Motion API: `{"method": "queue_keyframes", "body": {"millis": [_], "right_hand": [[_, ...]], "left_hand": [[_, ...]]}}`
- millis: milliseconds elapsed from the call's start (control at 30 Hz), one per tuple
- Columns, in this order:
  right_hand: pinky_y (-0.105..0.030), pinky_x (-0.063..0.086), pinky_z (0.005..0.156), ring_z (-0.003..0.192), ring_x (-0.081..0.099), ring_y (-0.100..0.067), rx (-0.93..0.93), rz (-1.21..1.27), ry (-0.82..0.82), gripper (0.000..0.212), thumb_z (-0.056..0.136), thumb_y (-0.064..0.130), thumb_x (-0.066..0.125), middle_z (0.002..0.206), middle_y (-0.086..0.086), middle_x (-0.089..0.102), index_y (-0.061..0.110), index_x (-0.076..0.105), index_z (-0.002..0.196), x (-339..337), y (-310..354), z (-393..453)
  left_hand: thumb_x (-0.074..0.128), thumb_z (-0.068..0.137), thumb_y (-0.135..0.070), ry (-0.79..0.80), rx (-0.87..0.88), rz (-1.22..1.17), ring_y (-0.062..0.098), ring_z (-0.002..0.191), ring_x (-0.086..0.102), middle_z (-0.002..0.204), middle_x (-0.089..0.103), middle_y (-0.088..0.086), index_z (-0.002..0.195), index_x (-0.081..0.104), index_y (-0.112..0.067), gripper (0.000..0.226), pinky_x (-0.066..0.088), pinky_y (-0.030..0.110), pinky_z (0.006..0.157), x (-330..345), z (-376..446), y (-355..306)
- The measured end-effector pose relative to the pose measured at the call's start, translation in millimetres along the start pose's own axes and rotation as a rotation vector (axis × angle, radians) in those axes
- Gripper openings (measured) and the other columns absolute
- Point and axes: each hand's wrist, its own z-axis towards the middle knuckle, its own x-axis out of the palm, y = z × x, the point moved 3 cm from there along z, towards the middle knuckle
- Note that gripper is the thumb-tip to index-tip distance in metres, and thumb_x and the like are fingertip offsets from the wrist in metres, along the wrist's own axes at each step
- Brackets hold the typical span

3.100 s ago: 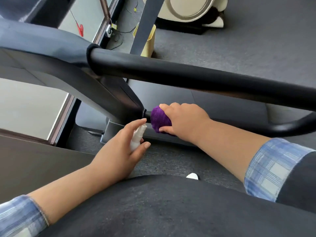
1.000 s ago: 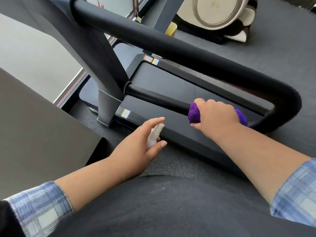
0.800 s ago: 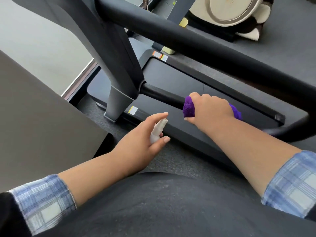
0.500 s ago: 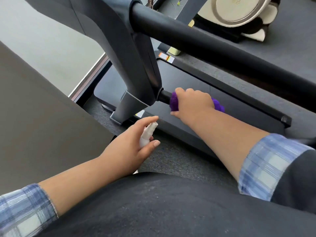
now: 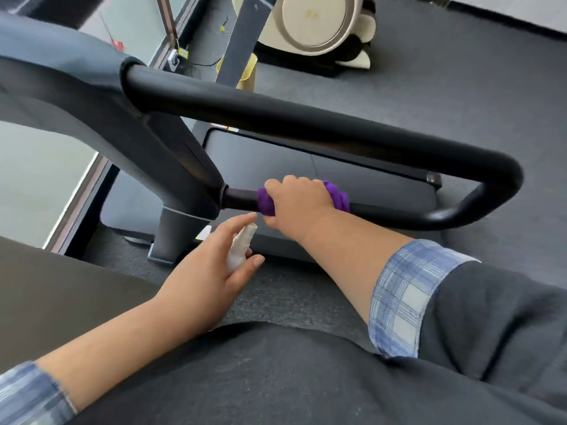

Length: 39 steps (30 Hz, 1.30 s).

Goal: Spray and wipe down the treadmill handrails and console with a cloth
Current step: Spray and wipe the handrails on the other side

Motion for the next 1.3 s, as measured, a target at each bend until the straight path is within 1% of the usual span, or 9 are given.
{"method": "queue_keyframes", "body": {"millis": [133, 267, 400, 467, 533, 600, 767, 1000, 1300], "right_hand": [[-0.039, 0.037, 0.069, 0.081, 0.050, -0.025, 0.054, -0.033, 0.002, 0.044, 0.082, 0.048, 0.068, 0.093, -0.003, 0.051, 0.026, 0.049, 0.115, 1, -51, -33], [-0.040, 0.035, 0.070, 0.081, 0.044, -0.024, 0.119, -0.071, 0.030, 0.047, 0.080, 0.043, 0.074, 0.093, -0.003, 0.046, 0.026, 0.048, 0.115, -1, -101, -67], [-0.041, 0.036, 0.072, 0.089, 0.053, -0.028, 0.164, -0.116, 0.040, 0.047, 0.080, 0.032, 0.075, 0.098, -0.005, 0.053, 0.027, 0.046, 0.116, -3, -146, -97], [-0.048, 0.040, 0.085, 0.094, 0.056, -0.030, 0.174, -0.161, 0.044, 0.053, 0.080, 0.031, 0.075, 0.102, -0.005, 0.055, 0.029, 0.044, 0.123, -1, -159, -107], [-0.061, 0.033, 0.101, 0.101, 0.055, -0.032, 0.182, -0.183, 0.039, 0.065, 0.080, 0.034, 0.075, 0.107, -0.006, 0.056, 0.033, 0.039, 0.134, 2, -162, -111], [-0.063, 0.030, 0.104, 0.106, 0.054, -0.033, 0.167, -0.175, 0.018, 0.071, 0.083, 0.038, 0.072, 0.114, -0.005, 0.056, 0.034, 0.034, 0.143, 5, -160, -112], [-0.048, 0.044, 0.089, 0.105, 0.059, -0.030, 0.123, -0.146, -0.060, 0.071, 0.087, 0.047, 0.064, 0.127, -0.004, 0.057, 0.027, 0.034, 0.148, 14, -149, -100], [-0.045, 0.047, 0.083, 0.101, 0.061, -0.029, 0.052, -0.144, -0.095, 0.073, 0.091, 0.066, 0.053, 0.125, -0.004, 0.060, 0.020, 0.038, 0.146, 16, -110, -73], [-0.044, 0.045, 0.080, 0.098, 0.059, -0.030, -0.012, -0.093, -0.098, 0.064, 0.093, 0.065, 0.049, 0.115, -0.007, 0.060, 0.018, 0.044, 0.136, 11, -10, -14]], "left_hand": [[0.056, 0.083, -0.059, 0.085, 0.031, -0.028, -0.011, 0.095, 0.057, 0.106, 0.052, -0.043, 0.125, 0.022, -0.076, 0.056, 0.042, 0.017, 0.075, 34, 15, -22], [0.048, 0.080, -0.070, 0.135, 0.079, -0.037, -0.010, 0.098, 0.055, 0.107, 0.051, -0.044, 0.128, 0.022, -0.074, 0.055, 0.041, 0.015, 0.077, 67, 26, -53], [0.047, 0.079, -0.071, 0.130, 0.098, -0.032, -0.011, 0.097, 0.055, 0.108, 0.052, -0.043, 0.130, 0.024, -0.073, 0.056, 0.041, 0.015, 0.075, 91, 33, -76], [0.047, 0.080, -0.070, 0.133, 0.103, -0.035, -0.012, 0.098, 0.055, 0.108, 0.052, -0.042, 0.130, 0.023, -0.073, 0.055, 0.040, 0.012, 0.075, 100, 34, -85], [0.050, 0.083, -0.066, 0.135, 0.100, -0.033, -0.011, 0.099, 0.055, 0.108, 0.054, -0.039, 0.130, 0.022, -0.074, 0.056, 0.040, 0.012, 0.076, 105, 34, -90], [0.056, 0.086, -0.060, 0.119, 0.088, -0.025, -0.009, 0.100, 0.056, 0.108, 0.053, -0.038, 0.130, 0.021, -0.074, 0.058, 0.041, 0.014, 0.078, 106, 32, -92], [0.058, 0.087, -0.053, 0.073, 0.018, -0.019, -0.009, 0.097, 0.057, 0.108, 0.054, -0.038, 0.129, 0.027, -0.070, 0.055, 0.039, 0.004, 0.075, 97, 20, -79], [0.061, 0.090, -0.049, 0.043, -0.056, -0.012, -0.004, 0.097, 0.057, 0.107, 0.057, -0.027, 0.137, 0.028, -0.057, 0.057, 0.042, 0.019, 0.080, 72, 7, -48], [0.059, 0.089, -0.051, -0.002, -0.078, 0.032, -0.014, 0.097, 0.057, 0.105, 0.055, -0.034, 0.128, 0.021, -0.075, 0.060, 0.038, 0.003, 0.075, 6, -14, 1]]}}
